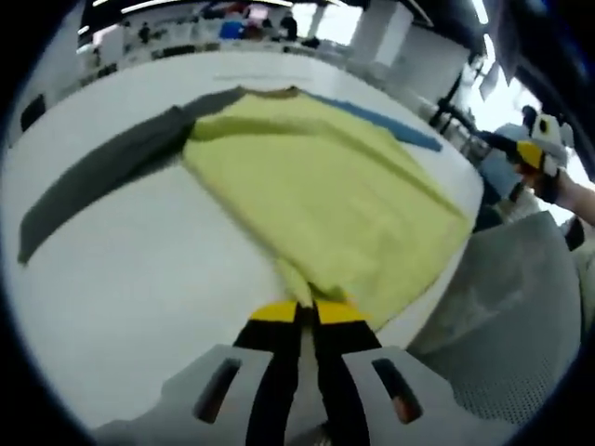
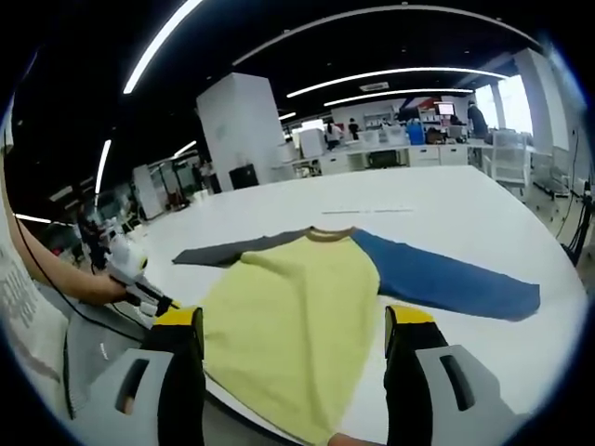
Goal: Fold the garment on the visible template until the final outline fits inside the template.
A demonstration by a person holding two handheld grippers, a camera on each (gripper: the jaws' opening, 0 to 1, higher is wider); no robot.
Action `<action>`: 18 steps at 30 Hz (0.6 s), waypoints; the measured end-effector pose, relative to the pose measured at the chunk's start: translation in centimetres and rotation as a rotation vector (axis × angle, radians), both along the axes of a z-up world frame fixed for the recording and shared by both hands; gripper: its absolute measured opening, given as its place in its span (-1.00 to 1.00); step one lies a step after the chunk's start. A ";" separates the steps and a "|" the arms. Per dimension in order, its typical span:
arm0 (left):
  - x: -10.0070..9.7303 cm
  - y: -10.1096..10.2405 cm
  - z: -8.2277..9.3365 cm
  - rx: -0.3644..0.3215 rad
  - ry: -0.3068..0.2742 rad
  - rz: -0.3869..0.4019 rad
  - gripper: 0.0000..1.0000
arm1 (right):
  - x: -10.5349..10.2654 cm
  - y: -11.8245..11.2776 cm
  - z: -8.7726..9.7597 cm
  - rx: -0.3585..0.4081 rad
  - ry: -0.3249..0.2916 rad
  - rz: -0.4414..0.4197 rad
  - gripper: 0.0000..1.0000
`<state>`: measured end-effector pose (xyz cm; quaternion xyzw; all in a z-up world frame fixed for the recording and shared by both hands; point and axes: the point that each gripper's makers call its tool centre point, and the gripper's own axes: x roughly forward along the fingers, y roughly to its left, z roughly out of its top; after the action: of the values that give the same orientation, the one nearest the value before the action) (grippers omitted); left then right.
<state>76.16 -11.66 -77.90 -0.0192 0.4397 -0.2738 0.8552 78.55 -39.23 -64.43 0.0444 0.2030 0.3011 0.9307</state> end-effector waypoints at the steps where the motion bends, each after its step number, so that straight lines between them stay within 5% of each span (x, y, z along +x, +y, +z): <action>1: 0.1 0.0 0.0 0.000 -0.002 0.002 -0.97 | 0.0 0.0 0.0 0.000 0.000 0.001 0.59; 8: -0.5 0.3 1.1 -0.009 0.044 0.053 -0.98 | 0.1 0.2 0.1 0.001 -0.006 0.001 0.59; 18: -2.0 1.5 4.4 0.015 -0.003 0.117 -0.97 | 0.2 0.3 0.0 0.003 -0.003 0.007 0.58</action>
<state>74.16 -10.16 -73.48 -0.0379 0.4388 -0.2199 0.8704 78.79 -38.91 -64.42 0.0447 0.2012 0.3045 0.9299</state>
